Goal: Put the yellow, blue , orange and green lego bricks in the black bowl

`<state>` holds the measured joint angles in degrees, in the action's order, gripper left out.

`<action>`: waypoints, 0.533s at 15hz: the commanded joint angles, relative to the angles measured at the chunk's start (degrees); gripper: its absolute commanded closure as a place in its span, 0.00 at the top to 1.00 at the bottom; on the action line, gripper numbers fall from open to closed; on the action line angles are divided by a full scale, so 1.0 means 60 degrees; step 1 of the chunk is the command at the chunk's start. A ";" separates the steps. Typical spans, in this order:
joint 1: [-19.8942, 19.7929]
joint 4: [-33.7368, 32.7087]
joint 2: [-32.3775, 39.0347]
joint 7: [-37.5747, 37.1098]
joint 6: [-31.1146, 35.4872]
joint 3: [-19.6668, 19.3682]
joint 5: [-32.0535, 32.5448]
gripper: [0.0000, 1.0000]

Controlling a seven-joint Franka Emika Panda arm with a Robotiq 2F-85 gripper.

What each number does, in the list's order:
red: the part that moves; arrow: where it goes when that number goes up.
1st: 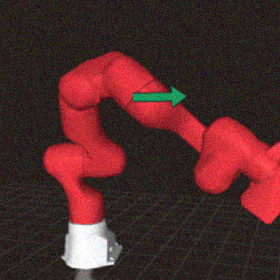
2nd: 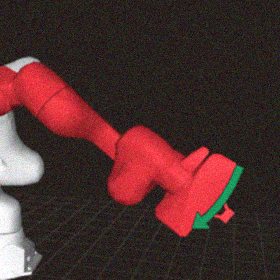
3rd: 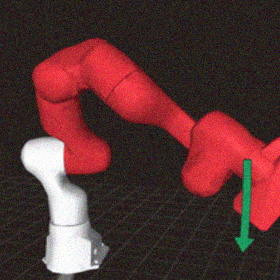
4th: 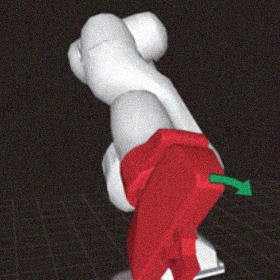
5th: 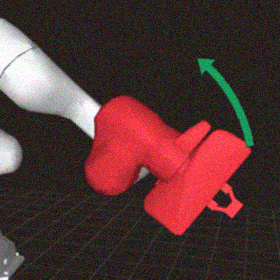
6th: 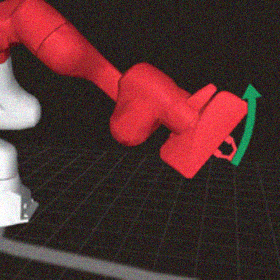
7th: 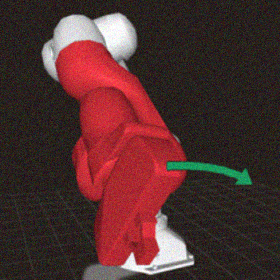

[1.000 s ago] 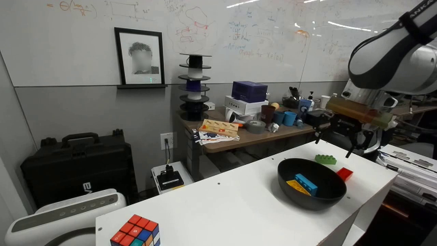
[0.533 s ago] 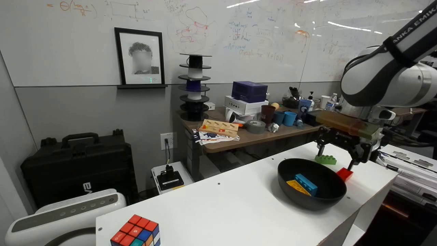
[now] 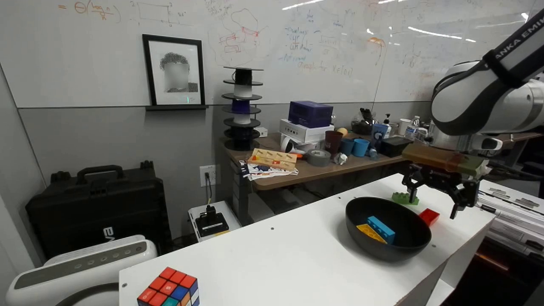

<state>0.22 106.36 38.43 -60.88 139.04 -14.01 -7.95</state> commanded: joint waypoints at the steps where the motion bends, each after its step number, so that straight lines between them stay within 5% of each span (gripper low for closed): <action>1: 0.0059 -0.0286 0.0223 0.0077 -0.0444 0.0044 0.0507 1.00; 8: 0.0417 -0.0427 0.0581 -0.0188 -0.0364 -0.0342 0.1816 1.00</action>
<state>1.26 105.78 40.47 -61.02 137.45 -14.43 0.15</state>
